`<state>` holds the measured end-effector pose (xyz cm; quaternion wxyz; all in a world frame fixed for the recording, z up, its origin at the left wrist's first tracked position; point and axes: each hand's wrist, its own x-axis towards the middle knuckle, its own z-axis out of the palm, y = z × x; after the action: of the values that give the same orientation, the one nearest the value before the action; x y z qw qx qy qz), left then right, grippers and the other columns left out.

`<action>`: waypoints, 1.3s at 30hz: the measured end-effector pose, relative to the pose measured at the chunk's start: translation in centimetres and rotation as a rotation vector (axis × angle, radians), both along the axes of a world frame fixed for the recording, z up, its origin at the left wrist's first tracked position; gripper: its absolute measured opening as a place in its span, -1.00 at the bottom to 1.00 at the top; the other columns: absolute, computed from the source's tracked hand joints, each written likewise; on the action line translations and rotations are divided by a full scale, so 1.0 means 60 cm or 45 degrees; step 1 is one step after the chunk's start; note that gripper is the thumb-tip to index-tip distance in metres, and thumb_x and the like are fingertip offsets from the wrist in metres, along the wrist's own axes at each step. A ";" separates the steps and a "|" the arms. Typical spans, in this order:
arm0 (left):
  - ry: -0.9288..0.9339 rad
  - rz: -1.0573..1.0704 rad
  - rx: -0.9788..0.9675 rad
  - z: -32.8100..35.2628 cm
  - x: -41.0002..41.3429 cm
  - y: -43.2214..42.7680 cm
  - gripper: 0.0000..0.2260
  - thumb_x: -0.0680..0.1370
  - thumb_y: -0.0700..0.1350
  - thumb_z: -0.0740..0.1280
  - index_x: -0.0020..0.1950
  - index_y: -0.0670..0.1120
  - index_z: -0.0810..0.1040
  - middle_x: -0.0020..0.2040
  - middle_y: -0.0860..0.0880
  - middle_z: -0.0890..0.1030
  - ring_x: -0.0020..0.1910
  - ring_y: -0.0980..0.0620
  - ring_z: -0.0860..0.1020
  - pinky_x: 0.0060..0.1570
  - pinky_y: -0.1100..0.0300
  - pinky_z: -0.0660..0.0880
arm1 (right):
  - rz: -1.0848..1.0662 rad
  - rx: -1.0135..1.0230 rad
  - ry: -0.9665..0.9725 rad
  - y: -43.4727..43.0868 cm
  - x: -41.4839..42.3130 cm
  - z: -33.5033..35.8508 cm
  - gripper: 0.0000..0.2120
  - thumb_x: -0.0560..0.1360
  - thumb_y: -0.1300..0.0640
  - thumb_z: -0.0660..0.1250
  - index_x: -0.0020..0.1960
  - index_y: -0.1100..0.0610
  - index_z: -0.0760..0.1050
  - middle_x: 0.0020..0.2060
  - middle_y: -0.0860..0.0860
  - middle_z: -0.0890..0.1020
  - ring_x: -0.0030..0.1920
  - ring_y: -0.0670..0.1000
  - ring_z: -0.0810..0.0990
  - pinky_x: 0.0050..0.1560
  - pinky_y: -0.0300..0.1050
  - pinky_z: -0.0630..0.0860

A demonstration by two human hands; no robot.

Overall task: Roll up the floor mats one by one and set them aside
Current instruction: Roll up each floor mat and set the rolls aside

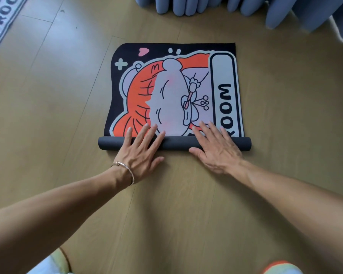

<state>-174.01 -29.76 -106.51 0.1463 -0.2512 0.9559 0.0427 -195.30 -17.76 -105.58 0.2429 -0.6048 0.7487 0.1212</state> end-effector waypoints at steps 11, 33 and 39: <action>-0.152 0.042 -0.009 -0.002 -0.025 -0.016 -0.29 0.48 0.29 -0.29 0.54 -0.07 -0.08 0.54 -0.13 0.05 0.52 -0.14 0.00 0.39 -0.27 -0.08 | -0.101 -0.052 0.013 -0.019 -0.003 0.021 -0.31 0.56 -0.28 -0.20 0.55 0.04 -0.26 0.55 0.08 -0.18 0.53 0.09 -0.27 0.46 0.08 -0.30; -0.066 -0.044 -0.040 0.013 -0.064 -0.035 -0.37 0.56 0.04 0.14 0.53 -0.15 -0.02 0.53 -0.20 0.03 0.50 -0.23 0.02 0.34 -0.30 0.07 | -0.031 0.034 0.036 -0.093 -0.034 0.019 -0.19 0.54 -0.33 0.00 0.54 0.09 -0.30 0.55 0.07 -0.17 0.53 0.11 -0.25 0.50 0.12 -0.20; -0.142 -0.008 -0.033 0.023 -0.100 -0.066 -0.44 0.63 0.03 -0.02 0.53 -0.11 -0.19 0.54 -0.13 -0.08 0.51 -0.16 -0.08 0.39 -0.27 -0.04 | 0.015 -0.281 0.190 -0.081 -0.037 0.013 -0.38 0.57 0.08 0.22 0.53 0.05 0.02 0.34 0.16 0.30 0.34 0.15 0.25 0.42 0.06 0.07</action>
<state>-180.02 -33.71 -105.14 0.1962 -0.2520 0.9475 0.0157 -197.51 -22.61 -104.79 0.1178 -0.6214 0.7700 0.0844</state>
